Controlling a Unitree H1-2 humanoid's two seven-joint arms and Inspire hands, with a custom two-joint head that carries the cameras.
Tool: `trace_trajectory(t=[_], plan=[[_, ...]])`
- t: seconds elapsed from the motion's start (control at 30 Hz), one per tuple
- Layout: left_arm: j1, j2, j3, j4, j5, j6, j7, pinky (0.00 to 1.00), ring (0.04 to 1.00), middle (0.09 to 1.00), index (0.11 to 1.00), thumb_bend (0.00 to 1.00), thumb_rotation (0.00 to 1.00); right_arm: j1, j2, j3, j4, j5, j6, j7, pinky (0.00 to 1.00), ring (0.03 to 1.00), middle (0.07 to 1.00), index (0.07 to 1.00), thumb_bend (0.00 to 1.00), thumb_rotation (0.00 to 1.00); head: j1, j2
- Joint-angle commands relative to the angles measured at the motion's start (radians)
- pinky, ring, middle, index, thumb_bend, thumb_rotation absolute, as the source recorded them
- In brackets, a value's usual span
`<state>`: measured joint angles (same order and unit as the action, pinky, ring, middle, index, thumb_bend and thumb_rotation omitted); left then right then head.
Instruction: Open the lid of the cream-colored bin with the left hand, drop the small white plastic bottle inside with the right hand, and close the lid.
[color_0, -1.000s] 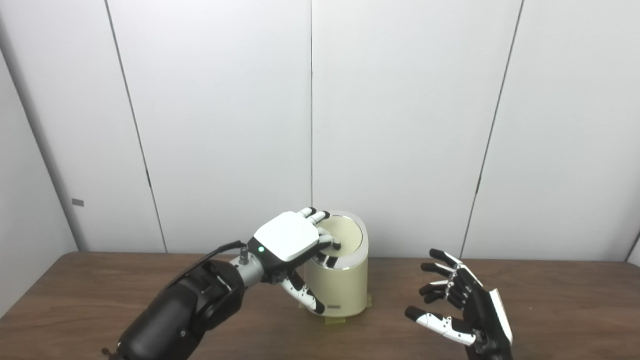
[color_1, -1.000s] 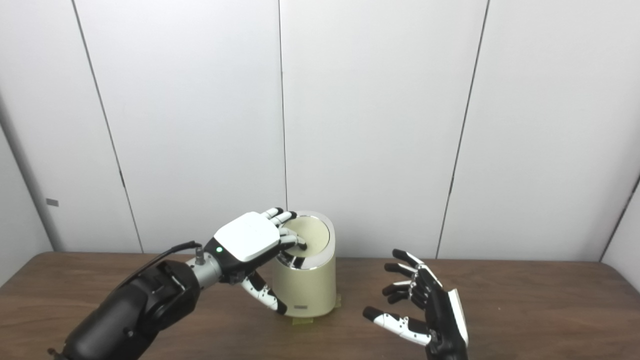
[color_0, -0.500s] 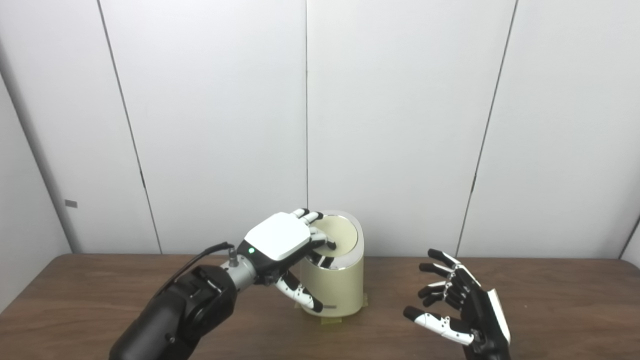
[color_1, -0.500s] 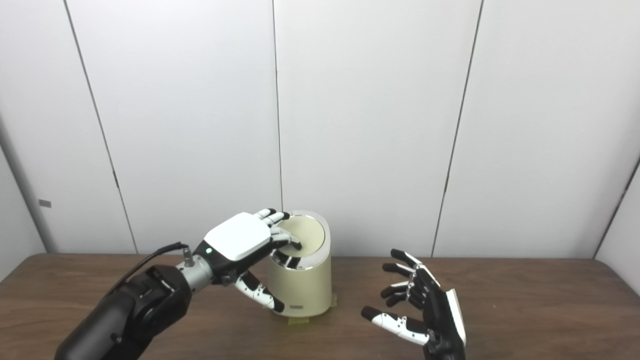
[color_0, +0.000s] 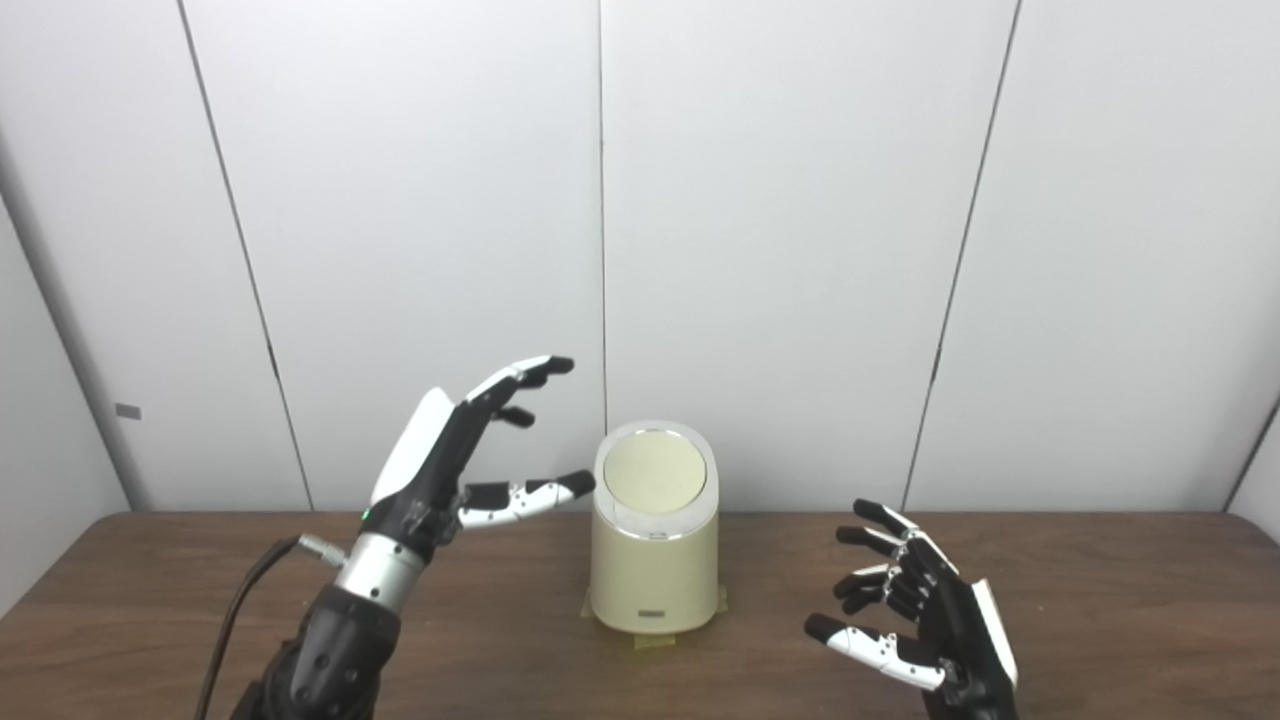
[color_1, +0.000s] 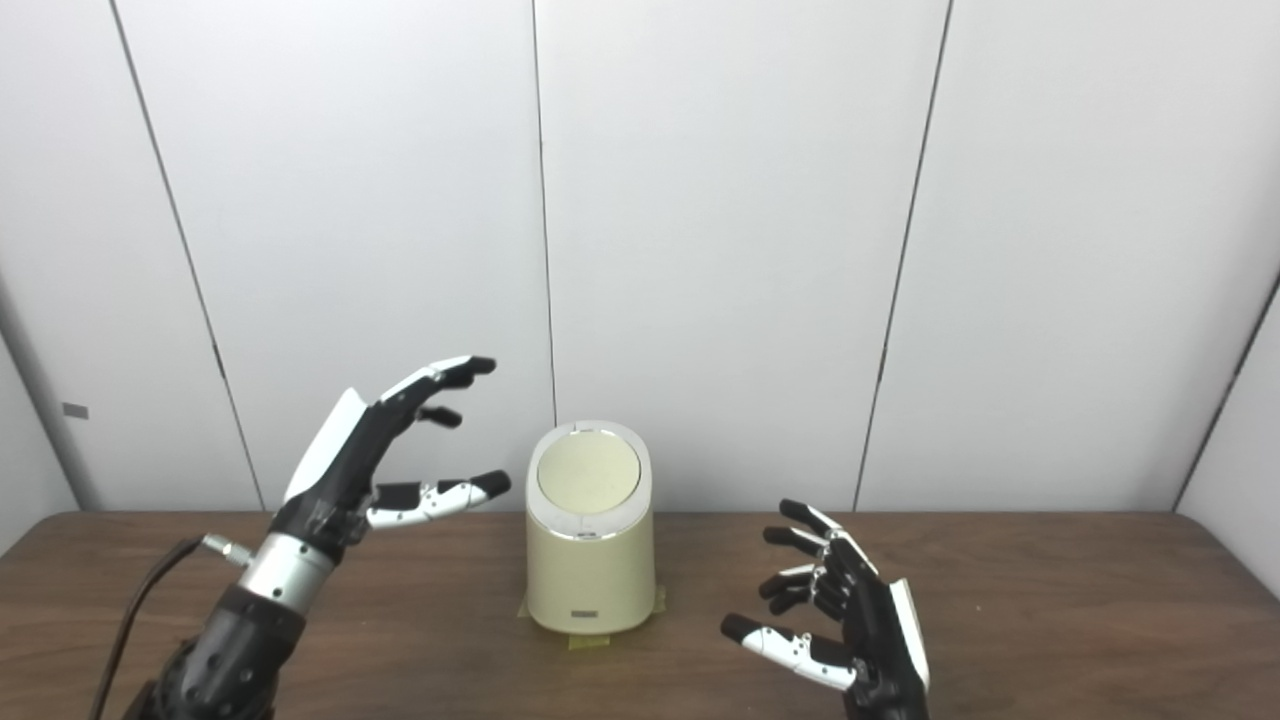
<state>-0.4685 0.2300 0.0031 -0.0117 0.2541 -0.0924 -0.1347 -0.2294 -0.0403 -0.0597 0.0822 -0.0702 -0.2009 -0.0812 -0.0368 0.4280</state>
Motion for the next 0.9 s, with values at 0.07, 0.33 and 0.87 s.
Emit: trace_trajectory(t=[0.07,0.33,0.87], plan=[[0.058,-0.040,0.075,-0.071,-0.148,0.053,0.032,0.59,0.717,0.777,0.808,0.71,0.24,-0.030,-0.016,-0.007,-0.017,0.017,-0.025,0.006,0.41,0.496,0.712,0.776,0.73,0.18,0.004,0.003],[0.196,-0.079,0.120,-0.071,-0.249,0.044,0.045,0.50,0.643,0.710,0.771,0.71,0.29,-0.021,-0.033,-0.008,-0.025,0.016,-0.021,0.011,0.41,0.501,0.712,0.778,0.74,0.20,0.010,0.013],[0.258,-0.102,0.107,-0.015,-0.311,0.012,0.051,0.52,0.667,0.721,0.766,0.69,0.20,0.001,-0.047,-0.002,-0.057,-0.013,0.005,0.007,0.42,0.519,0.722,0.777,0.74,0.22,0.027,0.025]])
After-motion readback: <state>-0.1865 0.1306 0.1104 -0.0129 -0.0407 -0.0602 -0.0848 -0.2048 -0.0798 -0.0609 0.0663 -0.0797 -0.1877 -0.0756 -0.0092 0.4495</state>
